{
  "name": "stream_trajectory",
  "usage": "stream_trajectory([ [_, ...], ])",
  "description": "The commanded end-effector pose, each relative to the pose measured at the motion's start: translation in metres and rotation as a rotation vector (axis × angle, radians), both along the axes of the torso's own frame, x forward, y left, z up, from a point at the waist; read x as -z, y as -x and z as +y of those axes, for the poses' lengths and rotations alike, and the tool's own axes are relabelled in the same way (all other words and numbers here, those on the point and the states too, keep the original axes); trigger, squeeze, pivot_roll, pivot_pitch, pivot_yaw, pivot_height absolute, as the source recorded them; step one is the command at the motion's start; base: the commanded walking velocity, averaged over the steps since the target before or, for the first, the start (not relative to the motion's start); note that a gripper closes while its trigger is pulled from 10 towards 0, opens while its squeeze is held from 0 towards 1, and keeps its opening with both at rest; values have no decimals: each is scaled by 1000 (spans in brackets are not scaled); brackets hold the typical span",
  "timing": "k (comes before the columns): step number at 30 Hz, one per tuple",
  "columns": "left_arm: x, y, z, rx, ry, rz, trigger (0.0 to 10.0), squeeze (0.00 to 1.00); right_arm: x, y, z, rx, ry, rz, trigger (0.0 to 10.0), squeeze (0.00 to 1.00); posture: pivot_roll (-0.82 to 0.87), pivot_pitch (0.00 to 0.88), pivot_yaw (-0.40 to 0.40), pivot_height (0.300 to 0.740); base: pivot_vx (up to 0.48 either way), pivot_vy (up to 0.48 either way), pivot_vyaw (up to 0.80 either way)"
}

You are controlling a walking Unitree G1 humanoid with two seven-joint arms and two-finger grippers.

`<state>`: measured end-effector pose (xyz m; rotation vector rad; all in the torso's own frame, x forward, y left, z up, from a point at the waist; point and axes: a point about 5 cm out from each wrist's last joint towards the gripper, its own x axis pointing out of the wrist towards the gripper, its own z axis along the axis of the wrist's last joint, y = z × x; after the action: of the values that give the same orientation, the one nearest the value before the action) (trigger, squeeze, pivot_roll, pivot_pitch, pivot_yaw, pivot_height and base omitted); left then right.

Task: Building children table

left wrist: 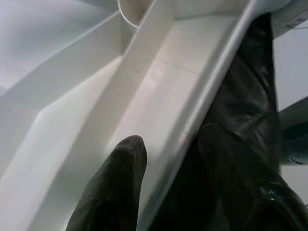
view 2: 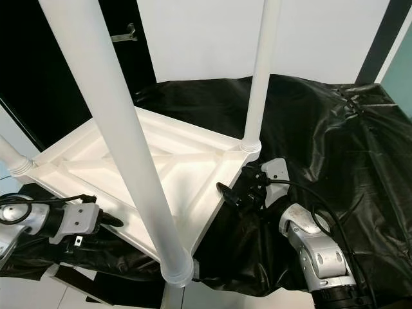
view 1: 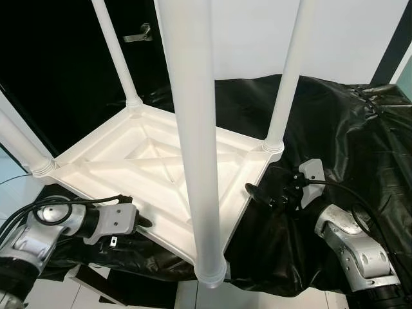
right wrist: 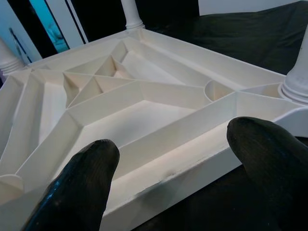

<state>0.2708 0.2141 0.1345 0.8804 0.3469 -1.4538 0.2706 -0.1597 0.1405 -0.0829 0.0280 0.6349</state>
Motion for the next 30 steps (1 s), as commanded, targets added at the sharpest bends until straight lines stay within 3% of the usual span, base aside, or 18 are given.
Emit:
stream_trajectory([
  [1, 5, -3, -1, -27, -17, -7, 10000, 0, -2, 0, 2, -23, 3, 4, 10000, 0, 49, 0, 22, 740, 0, 0, 0],
  [8, 13, -8, -1, -61, -37, 19, 10000, 0, 0, -4, 6, -44, -2, 16, 10000, 0, 81, 0, -12, 740, 0, 0, 0],
  [9, 14, -9, -1, -69, -36, 23, 6471, 0, 0, -5, 7, -50, -2, 18, 10000, 0, 81, 0, -12, 740, 0, 0, 0],
  [11, 15, -9, -1, -76, -37, 33, 6471, 0, 1, -5, 9, -55, 0, 19, 10000, 0, 75, 0, -5, 740, 0, 0, 0],
  [12, 16, -9, -1, -81, -37, 45, 2941, 0, 1, -4, 10, -60, 0, 20, 10000, 0, 73, 0, -2, 740, 0, 0, 0],
  [14, 17, -8, 0, -84, -38, 52, 2941, 0, 1, -4, 10, -63, 1, 20, 10000, 0, 72, 0, -2, 740, 0, 0, 0],
  [15, 19, -7, 1, -103, -34, 76, 0, 0, 0, -4, 10, -62, 3, 18, 10000, 0, 68, 0, 2, 740, 0, 0, 0],
  [26, 20, -10, -5, -134, 1, 56, 0, 0, -2, 2, 2, -13, -17, 5, 10000, 0, 52, 0, 20, 740, 0, 0, 0],
  [30, 22, -8, -9, -190, 43, 15, 0, 0, 1, 8, -3, 175, -67, -31, 10000, 0, 41, 0, 28, 740, 0, 0, 0],
])
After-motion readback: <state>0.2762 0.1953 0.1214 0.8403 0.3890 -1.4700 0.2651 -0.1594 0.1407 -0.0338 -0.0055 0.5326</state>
